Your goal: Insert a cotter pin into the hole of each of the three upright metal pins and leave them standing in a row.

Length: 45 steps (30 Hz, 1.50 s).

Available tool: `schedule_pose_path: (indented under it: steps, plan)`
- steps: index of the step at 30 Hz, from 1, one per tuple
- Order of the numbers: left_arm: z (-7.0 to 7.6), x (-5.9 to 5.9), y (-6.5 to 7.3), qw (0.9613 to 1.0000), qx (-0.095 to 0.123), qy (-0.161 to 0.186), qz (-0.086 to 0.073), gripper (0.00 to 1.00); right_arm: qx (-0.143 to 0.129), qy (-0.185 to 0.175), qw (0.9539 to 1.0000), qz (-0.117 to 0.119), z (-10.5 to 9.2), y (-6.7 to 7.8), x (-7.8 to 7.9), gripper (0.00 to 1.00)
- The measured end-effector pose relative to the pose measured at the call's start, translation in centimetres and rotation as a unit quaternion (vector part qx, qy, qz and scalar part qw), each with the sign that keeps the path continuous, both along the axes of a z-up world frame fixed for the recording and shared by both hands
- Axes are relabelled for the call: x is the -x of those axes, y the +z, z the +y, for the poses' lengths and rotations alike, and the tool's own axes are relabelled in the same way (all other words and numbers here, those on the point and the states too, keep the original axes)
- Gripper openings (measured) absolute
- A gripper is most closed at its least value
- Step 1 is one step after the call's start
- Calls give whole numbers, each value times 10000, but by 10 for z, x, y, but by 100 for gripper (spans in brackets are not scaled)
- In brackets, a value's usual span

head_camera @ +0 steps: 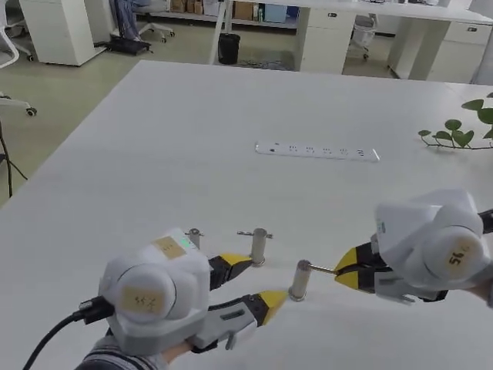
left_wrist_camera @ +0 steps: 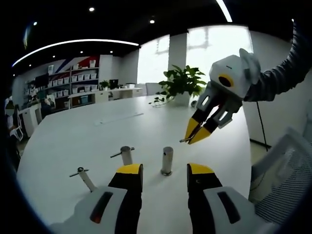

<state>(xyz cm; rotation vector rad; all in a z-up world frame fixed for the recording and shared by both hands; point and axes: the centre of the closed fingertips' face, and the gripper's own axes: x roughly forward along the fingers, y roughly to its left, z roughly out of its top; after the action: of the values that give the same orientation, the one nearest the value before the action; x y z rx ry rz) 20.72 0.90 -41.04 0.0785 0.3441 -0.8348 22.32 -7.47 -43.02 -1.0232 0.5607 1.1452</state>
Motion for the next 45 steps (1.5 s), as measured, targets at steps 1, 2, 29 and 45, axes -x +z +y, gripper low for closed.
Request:
schedule_pose_path:
  steps: [1,2,29,45]
  plan:
    - [-2,-1,-2,10000,-5,2,20,35,35,-31,10000,6,-2,-1,-1,0]
    - [-3,-1,-4,10000,-12,24,50,35,93,-70,9999,-4,-5,-3,-3,0]
    - [-43,-30,-50,9978,-485,262,380,27,414,-97,9991,14,-15,-29,-21,0]
    - [-59,-44,-59,9960,-319,475,686,15,358,-53,9993,80,-11,-29,-21,0]
